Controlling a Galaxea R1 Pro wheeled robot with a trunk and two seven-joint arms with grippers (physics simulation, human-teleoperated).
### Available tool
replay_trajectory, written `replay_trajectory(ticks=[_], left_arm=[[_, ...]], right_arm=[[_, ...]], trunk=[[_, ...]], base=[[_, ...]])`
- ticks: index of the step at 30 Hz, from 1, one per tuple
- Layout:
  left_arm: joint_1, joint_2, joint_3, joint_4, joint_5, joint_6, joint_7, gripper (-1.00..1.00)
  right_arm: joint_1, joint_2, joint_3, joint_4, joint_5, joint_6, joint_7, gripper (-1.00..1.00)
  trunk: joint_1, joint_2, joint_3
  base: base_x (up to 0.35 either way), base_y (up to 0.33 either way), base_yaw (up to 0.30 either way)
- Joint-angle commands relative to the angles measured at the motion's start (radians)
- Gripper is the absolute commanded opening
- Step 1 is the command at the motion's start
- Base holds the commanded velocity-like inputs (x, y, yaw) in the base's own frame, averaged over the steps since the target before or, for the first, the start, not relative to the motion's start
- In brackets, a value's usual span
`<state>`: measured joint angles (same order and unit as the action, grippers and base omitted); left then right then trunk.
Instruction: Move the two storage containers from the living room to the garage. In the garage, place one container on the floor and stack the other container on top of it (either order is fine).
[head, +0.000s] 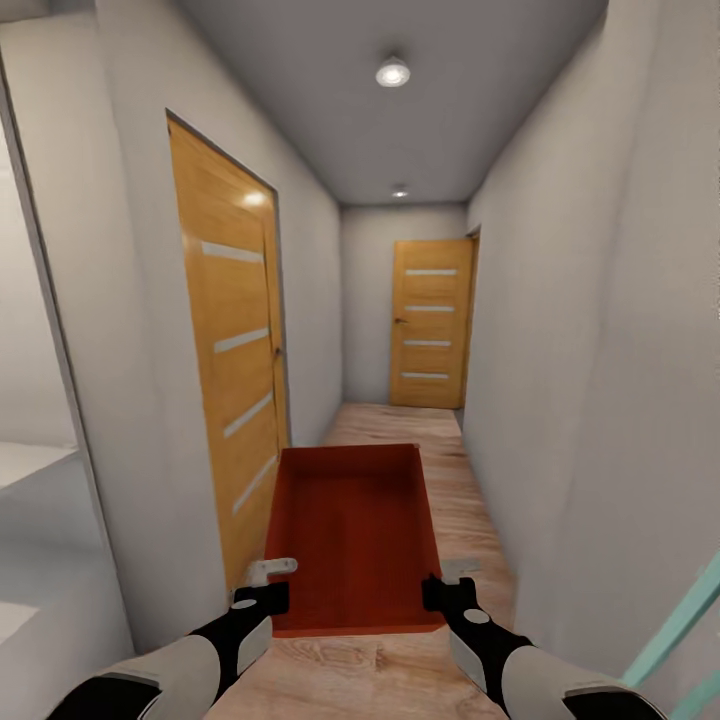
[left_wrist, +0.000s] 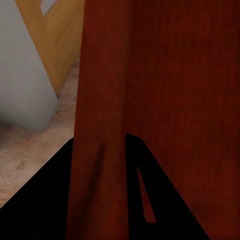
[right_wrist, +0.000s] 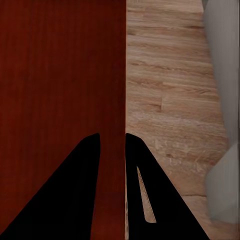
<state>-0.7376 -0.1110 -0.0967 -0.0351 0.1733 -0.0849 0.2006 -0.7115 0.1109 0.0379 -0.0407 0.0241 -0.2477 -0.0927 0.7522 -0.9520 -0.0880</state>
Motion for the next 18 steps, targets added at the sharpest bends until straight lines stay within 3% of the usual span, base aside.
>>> replay_trajectory(ticks=[1, 18], left_arm=[[0.0, 0.011, 0.041, 0.003, 0.017, -0.004, 0.006, -1.0], [0.0, 0.011, 0.041, 0.003, 0.017, -0.005, 0.006, -1.0]], right_arm=[[-0.002, 0.0, -0.055, -0.002, 0.016, -0.033, -0.005, -1.0], [-0.002, -0.001, -0.055, -0.002, 0.015, -0.033, -0.005, -1.0]], trunk=[[0.001, -0.001, -0.002], [0.001, -0.001, -0.002]], base=[[0.324, 0.143, -0.251], [0.324, 0.143, -0.237]])
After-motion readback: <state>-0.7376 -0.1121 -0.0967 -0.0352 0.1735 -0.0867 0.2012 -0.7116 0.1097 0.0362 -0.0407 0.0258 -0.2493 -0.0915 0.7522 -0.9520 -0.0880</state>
